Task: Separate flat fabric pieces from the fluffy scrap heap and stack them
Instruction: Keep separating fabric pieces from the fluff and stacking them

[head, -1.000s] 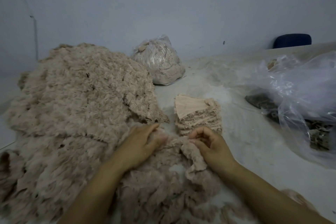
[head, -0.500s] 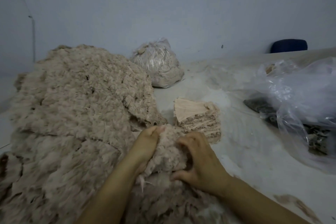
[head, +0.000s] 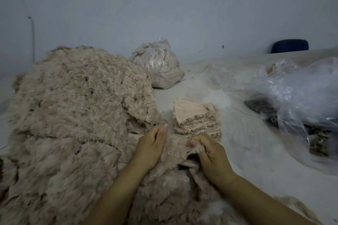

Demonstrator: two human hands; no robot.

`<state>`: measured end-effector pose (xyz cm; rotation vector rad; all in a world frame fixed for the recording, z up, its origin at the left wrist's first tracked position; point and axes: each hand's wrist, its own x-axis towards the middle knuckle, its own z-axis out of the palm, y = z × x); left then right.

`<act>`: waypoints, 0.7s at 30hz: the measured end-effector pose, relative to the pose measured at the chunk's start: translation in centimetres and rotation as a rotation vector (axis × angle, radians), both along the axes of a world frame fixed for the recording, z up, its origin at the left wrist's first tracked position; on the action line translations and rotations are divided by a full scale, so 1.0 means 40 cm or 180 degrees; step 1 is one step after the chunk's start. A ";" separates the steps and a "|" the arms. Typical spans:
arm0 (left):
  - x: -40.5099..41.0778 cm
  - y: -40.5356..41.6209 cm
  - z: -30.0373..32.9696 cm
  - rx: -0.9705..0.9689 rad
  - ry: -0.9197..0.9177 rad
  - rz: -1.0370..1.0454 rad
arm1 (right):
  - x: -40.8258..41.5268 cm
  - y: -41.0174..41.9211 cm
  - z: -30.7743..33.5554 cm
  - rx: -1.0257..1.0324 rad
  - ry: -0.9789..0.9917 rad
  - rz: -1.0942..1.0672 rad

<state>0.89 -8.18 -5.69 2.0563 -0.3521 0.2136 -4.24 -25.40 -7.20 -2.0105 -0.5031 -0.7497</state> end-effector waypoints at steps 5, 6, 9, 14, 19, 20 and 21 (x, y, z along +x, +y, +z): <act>-0.021 -0.003 -0.002 0.1405 -0.0006 -0.1355 | 0.002 -0.009 0.012 0.0107 0.0478 -0.0414; -0.017 0.003 -0.003 0.1426 -0.0007 -0.1361 | 0.005 -0.017 0.016 0.0044 0.0585 -0.0395; 0.003 0.029 0.002 0.0488 -0.0068 -0.0685 | 0.009 -0.043 0.037 -0.0230 0.0975 0.0002; 0.016 0.048 -0.007 -0.0031 0.0189 -0.0073 | 0.040 -0.085 0.057 0.1133 0.1027 -0.0043; 0.021 0.044 -0.019 0.0548 0.0240 -0.0111 | 0.055 -0.107 0.055 0.2145 0.0765 -0.1044; 0.019 0.041 -0.017 0.0571 0.0265 -0.0147 | 0.054 -0.106 0.055 0.2177 0.0842 -0.1084; 0.016 0.037 -0.014 0.0541 0.0312 -0.0184 | 0.052 -0.103 0.054 0.2191 0.1020 -0.0969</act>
